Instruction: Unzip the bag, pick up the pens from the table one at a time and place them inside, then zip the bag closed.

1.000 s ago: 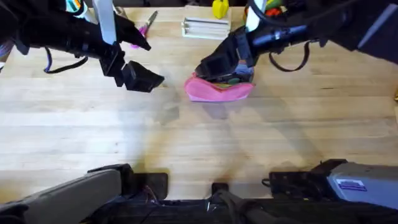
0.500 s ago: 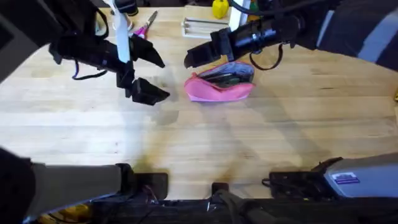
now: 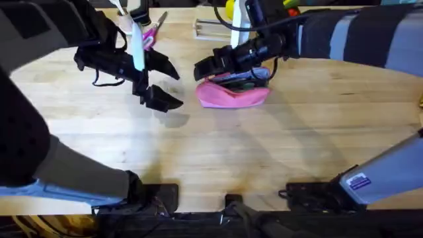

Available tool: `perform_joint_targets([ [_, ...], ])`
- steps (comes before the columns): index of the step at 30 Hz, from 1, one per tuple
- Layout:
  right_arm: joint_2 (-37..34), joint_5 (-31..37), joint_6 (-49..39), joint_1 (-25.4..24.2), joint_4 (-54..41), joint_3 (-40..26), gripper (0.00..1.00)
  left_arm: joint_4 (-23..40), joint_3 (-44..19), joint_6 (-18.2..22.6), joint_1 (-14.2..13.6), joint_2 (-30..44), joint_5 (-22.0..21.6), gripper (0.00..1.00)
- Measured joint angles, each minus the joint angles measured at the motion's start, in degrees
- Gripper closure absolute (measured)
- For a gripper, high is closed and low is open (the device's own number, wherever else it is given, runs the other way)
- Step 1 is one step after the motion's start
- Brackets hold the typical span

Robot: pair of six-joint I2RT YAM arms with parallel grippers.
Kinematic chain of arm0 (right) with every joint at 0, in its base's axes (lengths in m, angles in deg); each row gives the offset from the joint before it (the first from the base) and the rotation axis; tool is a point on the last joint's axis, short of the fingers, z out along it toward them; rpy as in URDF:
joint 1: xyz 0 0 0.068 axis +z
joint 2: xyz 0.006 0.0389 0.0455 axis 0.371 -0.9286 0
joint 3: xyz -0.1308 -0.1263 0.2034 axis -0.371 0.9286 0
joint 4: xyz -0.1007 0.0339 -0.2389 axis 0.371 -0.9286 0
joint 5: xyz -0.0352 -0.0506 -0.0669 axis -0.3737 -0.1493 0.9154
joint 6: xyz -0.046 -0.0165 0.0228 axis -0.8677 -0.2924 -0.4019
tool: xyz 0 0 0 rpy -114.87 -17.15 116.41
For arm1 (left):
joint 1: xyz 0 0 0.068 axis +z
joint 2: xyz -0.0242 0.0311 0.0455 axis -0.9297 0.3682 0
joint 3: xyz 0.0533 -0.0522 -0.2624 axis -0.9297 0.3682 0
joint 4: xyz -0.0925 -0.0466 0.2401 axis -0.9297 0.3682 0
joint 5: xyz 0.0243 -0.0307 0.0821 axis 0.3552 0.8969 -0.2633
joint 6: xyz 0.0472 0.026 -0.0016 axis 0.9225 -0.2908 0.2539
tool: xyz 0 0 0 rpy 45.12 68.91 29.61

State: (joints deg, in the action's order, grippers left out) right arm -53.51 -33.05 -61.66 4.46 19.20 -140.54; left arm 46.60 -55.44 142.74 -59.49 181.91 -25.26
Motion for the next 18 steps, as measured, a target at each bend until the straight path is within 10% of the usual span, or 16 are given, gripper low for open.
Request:
perform_joint_targets([
  [18,0.02,-2.93,0.79,5.12,-1.47,-0.09,0.104,-0.86,0.02,0.05,0.02,1.28,0.43,0.006],
])
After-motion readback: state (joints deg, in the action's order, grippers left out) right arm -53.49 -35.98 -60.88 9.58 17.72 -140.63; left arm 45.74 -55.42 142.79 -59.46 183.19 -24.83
